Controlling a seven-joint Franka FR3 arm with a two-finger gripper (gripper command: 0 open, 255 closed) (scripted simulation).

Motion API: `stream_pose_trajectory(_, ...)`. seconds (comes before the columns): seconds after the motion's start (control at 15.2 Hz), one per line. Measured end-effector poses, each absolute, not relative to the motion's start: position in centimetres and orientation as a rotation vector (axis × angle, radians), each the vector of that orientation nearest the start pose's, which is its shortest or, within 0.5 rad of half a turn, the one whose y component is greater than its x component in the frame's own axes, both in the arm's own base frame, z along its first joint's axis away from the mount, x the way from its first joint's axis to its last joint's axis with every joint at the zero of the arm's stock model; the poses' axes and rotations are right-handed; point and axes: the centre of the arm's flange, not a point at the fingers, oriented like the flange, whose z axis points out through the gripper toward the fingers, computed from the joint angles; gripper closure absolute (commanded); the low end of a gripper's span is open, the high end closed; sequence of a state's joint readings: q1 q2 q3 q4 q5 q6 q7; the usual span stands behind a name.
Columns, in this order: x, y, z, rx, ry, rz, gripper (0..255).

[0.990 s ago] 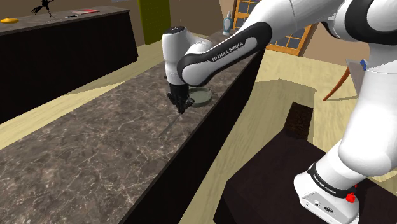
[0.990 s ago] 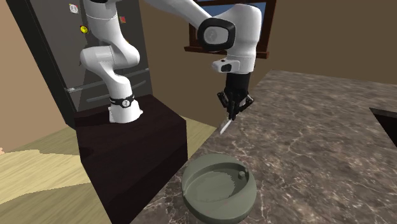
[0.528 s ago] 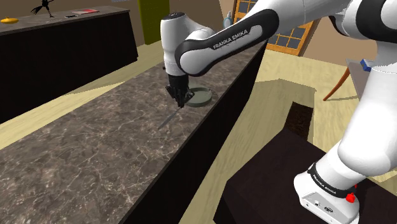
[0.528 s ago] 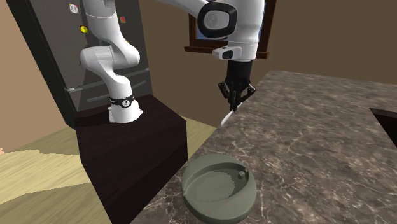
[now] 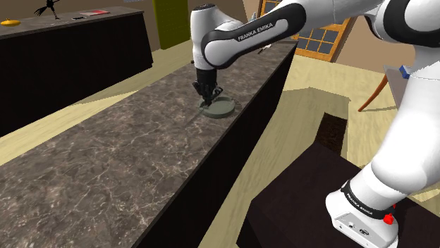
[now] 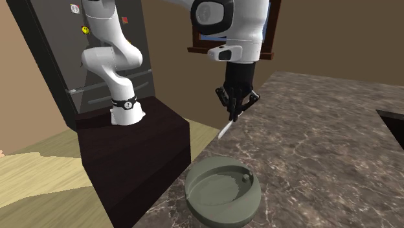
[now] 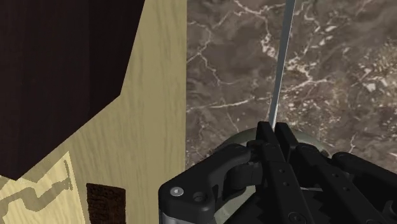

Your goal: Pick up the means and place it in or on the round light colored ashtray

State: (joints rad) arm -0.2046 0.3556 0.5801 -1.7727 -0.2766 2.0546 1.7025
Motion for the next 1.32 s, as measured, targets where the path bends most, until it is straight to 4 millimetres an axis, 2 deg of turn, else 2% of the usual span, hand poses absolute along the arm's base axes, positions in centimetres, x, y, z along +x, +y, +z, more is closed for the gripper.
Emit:
stream_pose_trajectory(0.59,66.9,9.4,39.9,-2.598,1.822,-0.065,255)
stream_pose_trajectory(0.86,69.9,4.9,39.8,-2.598,1.823,-0.065,255)
stream_pose_trajectory(0.99,70.2,4.1,39.2,-2.598,1.823,-0.065,255)
stream_pose_trajectory(1.32,70.3,3.8,36.6,-2.599,1.822,-0.065,255)
